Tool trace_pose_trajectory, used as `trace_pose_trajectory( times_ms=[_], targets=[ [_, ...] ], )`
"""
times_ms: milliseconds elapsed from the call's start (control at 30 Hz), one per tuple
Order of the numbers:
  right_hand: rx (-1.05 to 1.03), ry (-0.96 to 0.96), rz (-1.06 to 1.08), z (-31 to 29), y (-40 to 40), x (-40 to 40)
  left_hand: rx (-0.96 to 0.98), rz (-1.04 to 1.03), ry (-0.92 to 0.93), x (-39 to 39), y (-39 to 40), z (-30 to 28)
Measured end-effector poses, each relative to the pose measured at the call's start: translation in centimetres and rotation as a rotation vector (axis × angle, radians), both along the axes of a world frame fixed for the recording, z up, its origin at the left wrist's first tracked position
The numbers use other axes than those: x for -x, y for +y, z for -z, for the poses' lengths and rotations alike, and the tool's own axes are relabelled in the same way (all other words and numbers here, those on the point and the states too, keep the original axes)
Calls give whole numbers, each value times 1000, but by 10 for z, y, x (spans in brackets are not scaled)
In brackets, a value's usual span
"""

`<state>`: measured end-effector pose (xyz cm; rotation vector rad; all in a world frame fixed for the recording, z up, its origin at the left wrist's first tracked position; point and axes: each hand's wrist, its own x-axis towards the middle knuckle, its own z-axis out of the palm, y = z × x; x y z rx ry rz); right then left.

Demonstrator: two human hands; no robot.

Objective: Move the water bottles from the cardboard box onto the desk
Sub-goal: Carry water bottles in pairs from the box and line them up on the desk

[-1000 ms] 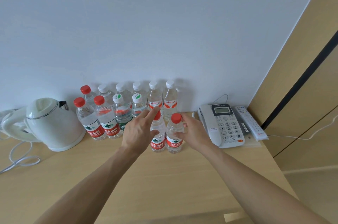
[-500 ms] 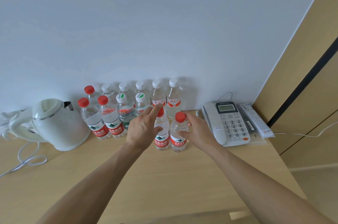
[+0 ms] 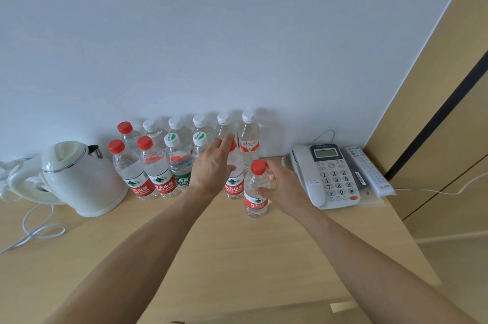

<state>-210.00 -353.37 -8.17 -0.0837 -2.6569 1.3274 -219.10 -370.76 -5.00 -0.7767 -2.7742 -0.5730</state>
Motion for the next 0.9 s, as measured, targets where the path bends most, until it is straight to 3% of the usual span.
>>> trace_pose_trajectory(
  times_ms=[900],
  targets=[
    [-109, 52, 85, 12, 5, 28, 68, -58, -24, 20, 9, 5]
  ],
)
